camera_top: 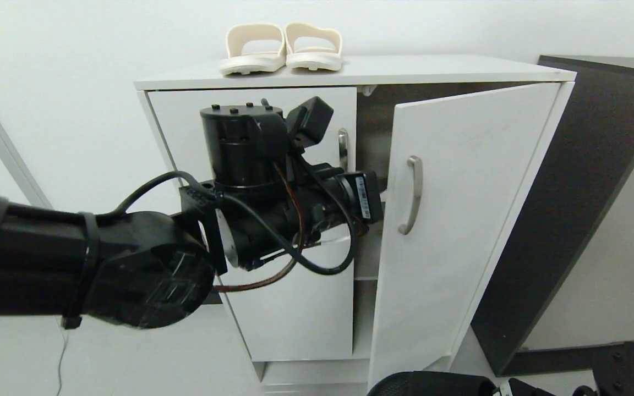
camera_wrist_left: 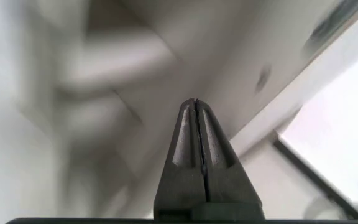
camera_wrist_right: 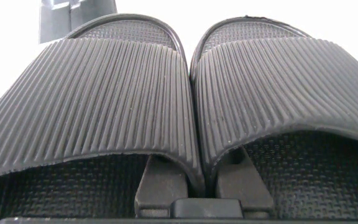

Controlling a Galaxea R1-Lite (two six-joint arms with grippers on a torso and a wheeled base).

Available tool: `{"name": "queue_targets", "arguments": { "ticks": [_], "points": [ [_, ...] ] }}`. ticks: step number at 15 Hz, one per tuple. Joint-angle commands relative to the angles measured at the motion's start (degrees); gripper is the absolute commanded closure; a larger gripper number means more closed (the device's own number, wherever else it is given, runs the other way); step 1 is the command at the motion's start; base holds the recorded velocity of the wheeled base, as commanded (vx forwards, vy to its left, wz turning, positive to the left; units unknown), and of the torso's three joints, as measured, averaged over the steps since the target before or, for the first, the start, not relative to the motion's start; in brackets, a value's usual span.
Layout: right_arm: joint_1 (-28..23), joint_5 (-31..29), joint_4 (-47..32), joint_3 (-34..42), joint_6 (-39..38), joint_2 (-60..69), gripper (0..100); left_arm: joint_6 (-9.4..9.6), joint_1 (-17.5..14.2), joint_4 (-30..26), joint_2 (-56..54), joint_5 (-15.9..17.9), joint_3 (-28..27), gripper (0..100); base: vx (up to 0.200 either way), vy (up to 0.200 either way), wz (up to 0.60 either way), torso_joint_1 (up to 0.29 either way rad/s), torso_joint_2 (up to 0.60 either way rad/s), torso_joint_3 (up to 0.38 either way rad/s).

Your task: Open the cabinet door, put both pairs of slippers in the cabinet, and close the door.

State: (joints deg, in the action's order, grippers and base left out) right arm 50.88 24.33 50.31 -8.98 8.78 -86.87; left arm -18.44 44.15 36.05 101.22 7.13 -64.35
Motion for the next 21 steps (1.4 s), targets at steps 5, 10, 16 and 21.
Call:
{"name": "queue_targets", "arguments": {
  "ticks": [5, 10, 16, 21],
  "points": [
    [1.2, 0.1, 0.1, 0.7, 1.6, 0.1, 100, 0.43, 4.4, 4.8, -3.9, 0.2, 5.0, 100, -0.08, 0.0, 0.0, 0.0, 0.0, 0.0],
    [1.8, 0.1, 0.1, 0.7, 1.6, -0.1, 100, 0.25, 2.8, 7.3, -3.5, 0.3, 7.5, 100, 0.0, 0.0, 0.0, 0.0, 0.0, 0.0],
    [-4.1, -15.5, 0.1, -7.9, -3.9, -5.6, 100, 2.8, -5.8, 7.2, -8.8, -1.4, 14.1, 100, 0.0, 0.0, 0.0, 0.0, 0.0, 0.0],
    [-4.2, -45.0, 1.2, -23.8, -18.2, -17.8, 100, 7.19, -16.1, 2.2, -28.3, -13.7, 26.0, 100, 0.0, 0.0, 0.0, 0.0, 0.0, 0.0]
  ]
}}
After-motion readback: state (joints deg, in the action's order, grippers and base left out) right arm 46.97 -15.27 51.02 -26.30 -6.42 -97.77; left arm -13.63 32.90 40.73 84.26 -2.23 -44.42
